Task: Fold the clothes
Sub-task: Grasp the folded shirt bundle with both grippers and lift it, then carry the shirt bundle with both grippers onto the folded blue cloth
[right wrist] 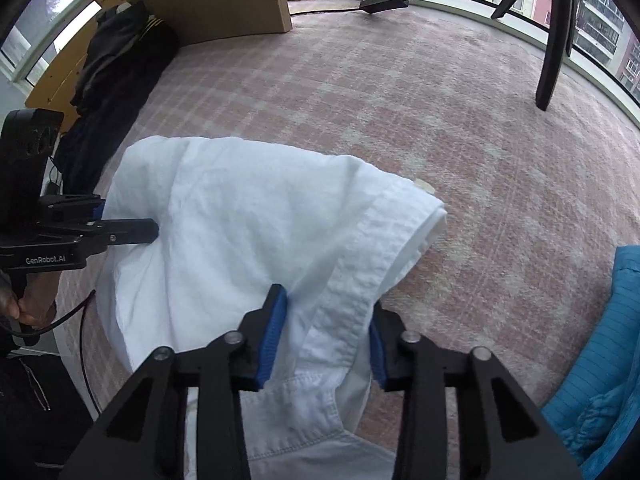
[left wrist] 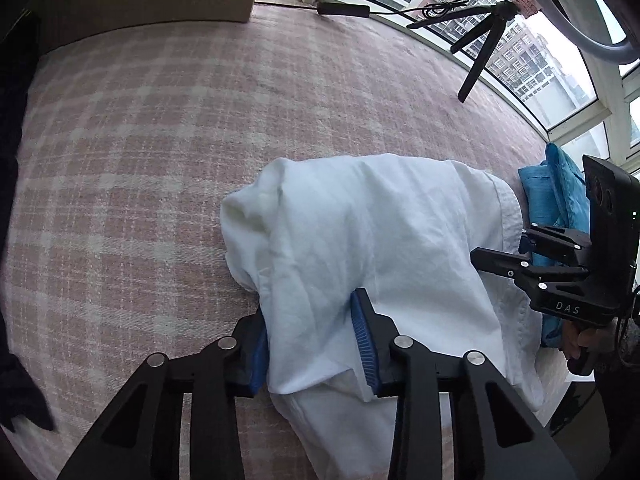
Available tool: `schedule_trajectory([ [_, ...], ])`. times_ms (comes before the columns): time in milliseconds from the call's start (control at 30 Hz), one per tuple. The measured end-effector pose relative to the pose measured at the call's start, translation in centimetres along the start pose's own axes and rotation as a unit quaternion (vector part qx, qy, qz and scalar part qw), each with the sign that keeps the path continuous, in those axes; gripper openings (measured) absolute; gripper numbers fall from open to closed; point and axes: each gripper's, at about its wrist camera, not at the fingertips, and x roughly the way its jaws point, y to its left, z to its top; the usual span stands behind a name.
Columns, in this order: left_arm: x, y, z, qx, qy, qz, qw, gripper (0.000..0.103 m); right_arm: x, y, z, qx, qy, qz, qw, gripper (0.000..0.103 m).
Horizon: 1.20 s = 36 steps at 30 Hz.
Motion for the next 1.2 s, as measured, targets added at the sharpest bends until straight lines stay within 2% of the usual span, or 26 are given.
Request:
schedule_trajectory([
  [67, -0.2, 0.2, -0.3, 0.001, -0.012, -0.006, 0.9999, 0.023, 0.1, 0.2, 0.2, 0.004, -0.009, 0.005, 1.0, 0.022],
  [167, -0.5, -0.2, -0.7, 0.008, -0.029, -0.009, 0.9995, 0.014, 0.1, 0.6, 0.0, 0.037, -0.034, 0.023, 0.998, 0.017],
  [300, -0.6, -1.0, -0.7, 0.002, -0.044, -0.028, 0.9986, 0.012, -2.2, 0.9, -1.1, 0.056, -0.08, 0.03, 0.995, 0.015],
  [400, -2.2, -0.9, -0.7, -0.01, -0.051, -0.05, 0.9974, 0.012, -5.2, 1.2, -2.4, 0.071, -0.114, 0.039, 0.99, 0.015],
  [567, -7.1, -3.2, -1.4, 0.034, -0.087, -0.052, 0.9943, 0.012, -10.4, 2.5, -4.3, 0.086, -0.163, 0.045, 0.982, 0.015],
  [633, -8.8, -5.0, -1.7, 0.055, -0.099, -0.052, 0.9922, 0.012, -12.9, 2.7, -5.6, 0.09, -0.183, 0.041, 0.978, 0.015],
  [833, -12.9, -11.1, -1.5, 0.124, -0.127, -0.086, 0.9803, 0.012, -21.4, 1.9, -10.1, 0.108, -0.25, 0.022, 0.962, 0.015],
  [933, -14.3, -15.8, -1.9, 0.165, -0.136, -0.11, 0.9707, 0.013, -25.3, -0.3, -12.5, 0.119, -0.262, -0.016, 0.958, 0.015],
  [1067, -13.3, -22.7, -2.1, 0.217, -0.141, -0.133, 0.9568, 0.013, -30.4, -3.3, -15.7, 0.134, -0.278, -0.066, 0.949, 0.015],
  [1200, -10.0, -29.1, -1.5, 0.24, -0.129, -0.138, 0.9523, 0.013, -33.0, -7.9, -17.1, 0.148, -0.261, -0.118, 0.947, 0.015],
])
